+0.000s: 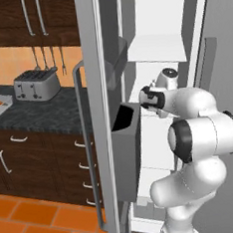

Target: Take the meat container that has the shrimp and place it on the second highest rack of the freezer. Then take the vegetable container that has the lemon and carrot and place it on the highest rack of the freezer.

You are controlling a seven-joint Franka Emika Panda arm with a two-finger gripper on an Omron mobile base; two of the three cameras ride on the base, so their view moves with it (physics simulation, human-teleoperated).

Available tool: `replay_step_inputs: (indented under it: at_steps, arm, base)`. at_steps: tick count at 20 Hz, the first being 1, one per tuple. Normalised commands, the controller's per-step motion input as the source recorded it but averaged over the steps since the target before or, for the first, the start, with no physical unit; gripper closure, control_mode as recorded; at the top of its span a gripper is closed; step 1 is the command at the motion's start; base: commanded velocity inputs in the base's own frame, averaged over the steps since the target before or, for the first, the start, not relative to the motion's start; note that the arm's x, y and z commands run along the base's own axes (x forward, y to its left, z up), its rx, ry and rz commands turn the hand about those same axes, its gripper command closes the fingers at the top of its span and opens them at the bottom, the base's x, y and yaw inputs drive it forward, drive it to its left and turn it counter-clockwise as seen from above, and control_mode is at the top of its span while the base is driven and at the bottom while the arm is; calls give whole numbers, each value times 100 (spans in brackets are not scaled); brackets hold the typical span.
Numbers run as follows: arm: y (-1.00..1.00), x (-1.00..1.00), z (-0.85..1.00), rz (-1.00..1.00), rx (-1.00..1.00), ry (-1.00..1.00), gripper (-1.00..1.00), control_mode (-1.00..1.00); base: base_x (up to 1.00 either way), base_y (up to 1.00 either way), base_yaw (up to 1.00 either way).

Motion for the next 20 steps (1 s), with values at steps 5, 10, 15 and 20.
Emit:
replay_step_inputs:
  at_steps: [5, 10, 15, 20]
  arm:
    - [35, -100, 44, 4, -2, -24, -100, -100]
    - [-2, -97, 93, 0, 4, -12, -100, -100]
    - [0, -100, 74, 0, 0, 6, -100, -100]
    - [-1, -100, 72, 0, 1, 22, -100, -100]
  base:
    - [0, 0, 0]
    - [0, 0, 0]
    - [0, 0, 0]
    - [0, 0, 0]
